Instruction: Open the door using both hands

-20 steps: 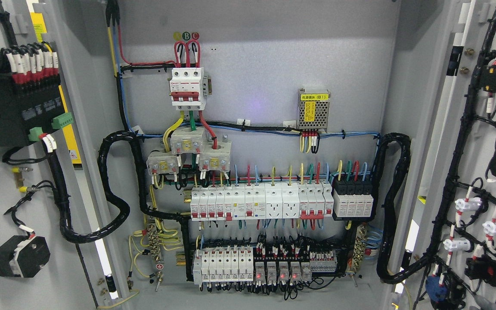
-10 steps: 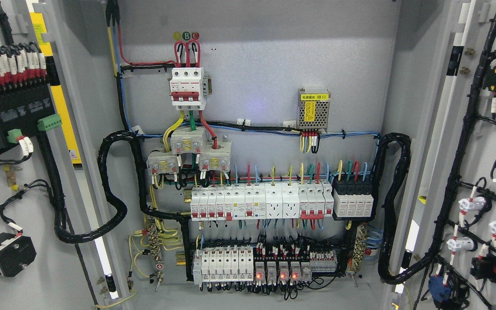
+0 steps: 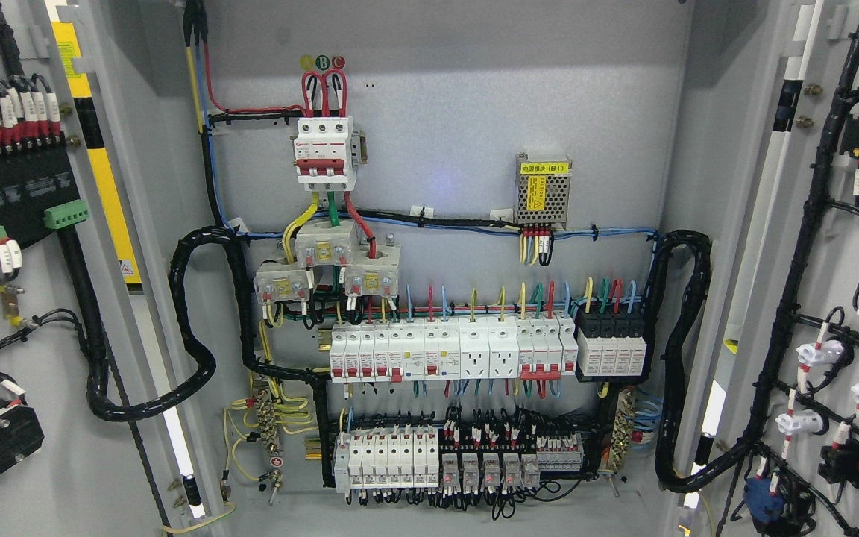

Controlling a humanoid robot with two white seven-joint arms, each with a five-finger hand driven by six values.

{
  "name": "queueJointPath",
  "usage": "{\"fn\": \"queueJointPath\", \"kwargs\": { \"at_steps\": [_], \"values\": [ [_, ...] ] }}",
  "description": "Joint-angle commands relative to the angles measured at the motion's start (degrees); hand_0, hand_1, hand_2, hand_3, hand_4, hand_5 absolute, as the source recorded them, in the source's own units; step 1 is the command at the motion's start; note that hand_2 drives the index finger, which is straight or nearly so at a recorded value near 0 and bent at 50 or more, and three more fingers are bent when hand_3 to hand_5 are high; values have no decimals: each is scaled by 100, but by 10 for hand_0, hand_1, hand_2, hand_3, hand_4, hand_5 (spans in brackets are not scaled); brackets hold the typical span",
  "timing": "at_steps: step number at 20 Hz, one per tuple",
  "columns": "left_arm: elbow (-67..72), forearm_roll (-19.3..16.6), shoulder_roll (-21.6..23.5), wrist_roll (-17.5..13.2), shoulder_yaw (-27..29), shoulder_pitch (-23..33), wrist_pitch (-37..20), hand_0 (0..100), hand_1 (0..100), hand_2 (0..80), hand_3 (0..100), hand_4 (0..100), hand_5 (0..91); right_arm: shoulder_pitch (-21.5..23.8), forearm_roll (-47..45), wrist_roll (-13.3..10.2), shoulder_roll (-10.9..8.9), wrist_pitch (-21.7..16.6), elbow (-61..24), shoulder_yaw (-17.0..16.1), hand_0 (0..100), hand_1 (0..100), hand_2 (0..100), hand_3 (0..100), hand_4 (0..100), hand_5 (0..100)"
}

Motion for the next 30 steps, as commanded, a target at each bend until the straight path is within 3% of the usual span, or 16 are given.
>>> {"fn": "queueJointPath", "kwargs": {
  "at_steps": [1,4,18,30],
  "values": [
    [846,125,601,-84,238,-186,49,0,0,0,0,0,0,65,-153,12,-17,-3,-1,-262,202,121,0,0,0,0],
    [1119,169,820,-84,238,-318,102,0,0,0,0,0,0,135,-162,12,-17,-3,-1,-351,202,121,0,0,0,0],
    [1708,222,1076,-84,168,-687,110,0,0,0,0,0,0,188,-601,12,-26,32,17,-526,201,122,0,0,0,0],
    [1078,336,971,-84,115,-609,119,0,0,0,0,0,0,197,-610,12,-8,50,-1,-553,202,121,0,0,0,0]
  ]
}}
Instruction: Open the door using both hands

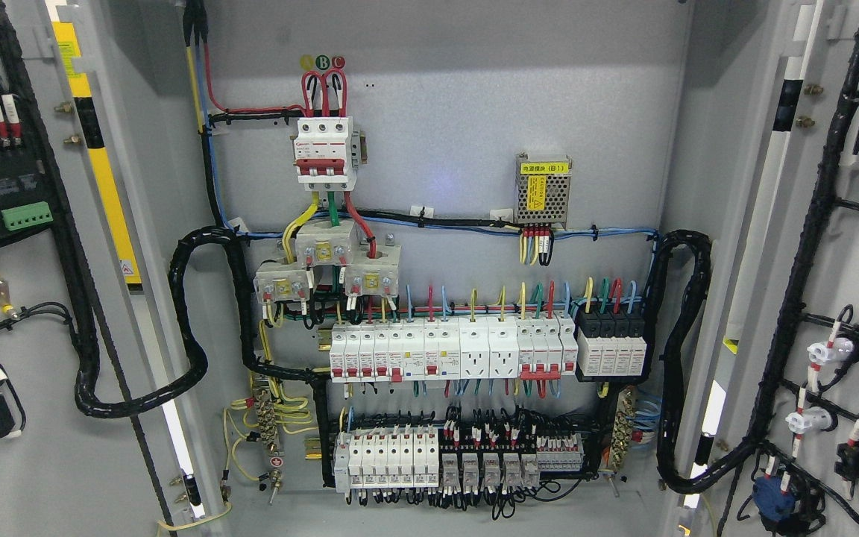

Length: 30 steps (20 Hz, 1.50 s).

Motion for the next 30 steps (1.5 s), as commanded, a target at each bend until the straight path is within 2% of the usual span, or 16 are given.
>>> {"fn": "queueJointPath", "kwargs": {
  "at_steps": [1,5,8,10,13,17,19,22,24,26,28,30],
  "values": [
    [-555,140,-19,28,-114,92,25,0,0,0,0,0,0,10,-10,-2,2,-11,-10,-63,202,121,0,0,0,0],
    [-969,149,-125,37,-167,92,324,0,0,0,0,0,0,54,-10,-2,-24,-28,-10,33,202,121,0,0,0,0],
    [-1206,158,-142,37,-211,101,324,0,0,0,0,0,0,98,-10,-2,-191,-55,-10,165,202,122,0,0,0,0],
    [-1399,149,-160,37,-456,109,324,0,0,0,0,0,0,89,-19,-2,-296,-63,-10,218,201,121,0,0,0,0],
    [-1856,131,-405,46,-799,206,324,0,0,0,0,0,0,54,-37,-2,-428,-63,-10,279,201,122,0,0,0,0],
    [-2051,88,-590,72,-1098,232,316,0,0,0,0,0,0,-60,-37,-2,-595,-72,-18,525,201,122,0,0,0,0],
    [-2042,-44,-748,81,-1309,267,298,0,0,0,0,0,0,-174,-37,-2,-595,-72,-19,744,201,122,0,0,0,0],
    [-2051,-501,-1108,81,-1502,320,281,0,0,0,0,0,0,-183,-28,-2,-630,-63,-10,1192,201,122,0,0,0,0],
    [-2051,-528,-1232,116,-1582,329,272,0,0,0,0,0,0,-183,-28,-10,-639,-72,-10,1535,201,122,0,0,0,0],
    [-2051,-528,-1285,439,-1661,329,272,0,0,0,0,0,0,-175,-11,-2,-630,-63,-10,1834,201,122,0,0,0,0],
    [-2042,-545,-1294,940,-1836,355,272,0,0,0,0,0,0,-166,42,-2,-630,-55,17,2202,201,122,0,0,0,0],
    [-1990,-851,-1303,1301,-2134,513,272,0,0,0,0,0,0,-122,60,-2,-613,-37,113,2702,201,122,0,0,0,0]
  ]
}}
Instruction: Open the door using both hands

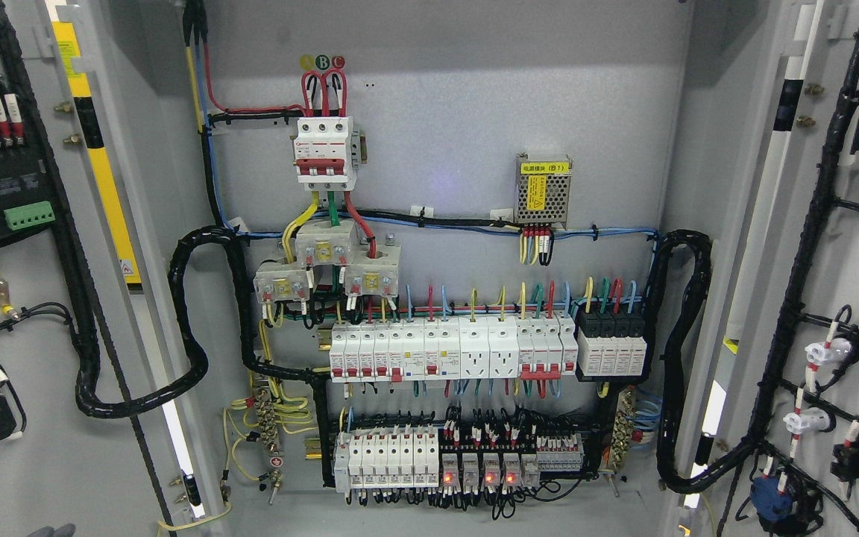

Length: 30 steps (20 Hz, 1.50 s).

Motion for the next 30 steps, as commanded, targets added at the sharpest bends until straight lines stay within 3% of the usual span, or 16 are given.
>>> {"fn": "queueJointPath", "kwargs": {
  "at_steps": [1,3,6,10,15,22,25,30],
  "values": [
    [-120,-728,-476,561,-1109,239,-28,0,0,0,0,0,0,34,61,2,-85,33,188,1731,201,122,0,0,0,0],
    [318,-1327,-862,633,-1514,310,-124,0,0,0,0,0,0,34,332,-7,-32,33,504,2319,201,122,0,0,0,0],
    [1301,-1768,-1425,624,-2015,398,-213,0,0,0,0,0,0,34,842,-7,143,16,1241,2717,201,122,0,0,0,0],
    [2952,-2040,-1996,651,-2201,398,-336,0,0,0,0,0,0,61,1106,-7,486,51,2296,2796,201,122,0,0,0,0],
    [5562,-2525,-2120,808,-2184,275,-423,0,0,0,0,0,0,52,1906,2,881,25,4474,2911,201,123,0,0,0,0],
    [10027,-2534,-1954,941,-2219,-1173,-1495,0,0,0,0,0,0,-316,2292,-68,1409,25,7514,2858,202,122,0,0,0,0],
    [10620,-2542,-1936,958,-2236,-1359,-1479,0,0,0,0,0,0,-729,2846,-121,1550,51,8798,2832,202,122,0,0,0,0],
    [10656,-2981,-1918,1775,-2447,-1298,-1172,0,0,0,0,0,0,-1292,3224,-525,1576,226,10137,2893,201,122,0,0,0,0]
  ]
}}
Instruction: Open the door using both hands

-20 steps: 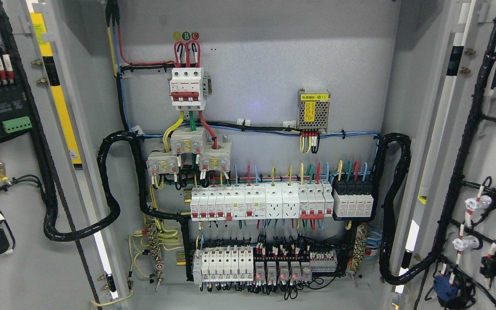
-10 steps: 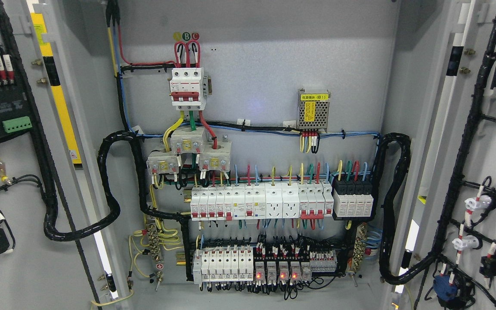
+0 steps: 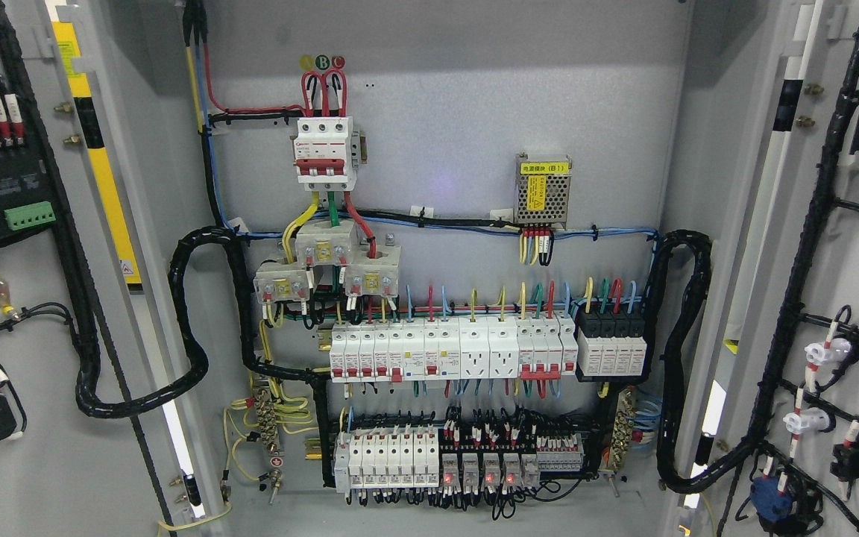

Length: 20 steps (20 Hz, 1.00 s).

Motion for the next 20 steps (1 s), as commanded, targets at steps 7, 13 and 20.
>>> {"fn": "queueJointPath", "kwargs": {
  "at_steps": [7,13,20],
  "values": [
    [3124,-1173,-79,618,-786,-186,498,0,0,0,0,0,0,-883,1532,-733,429,1722,3807,198,201,122,0,0,0,0],
    [3107,-1209,-105,627,-909,-194,552,0,0,0,0,0,0,-1164,1532,-1049,684,2858,4034,189,201,122,0,0,0,0],
    [3072,-1226,-114,600,-944,-195,517,0,0,0,0,0,0,-1542,1540,-1059,816,3070,4623,31,202,123,0,0,0,0]
  ]
}}
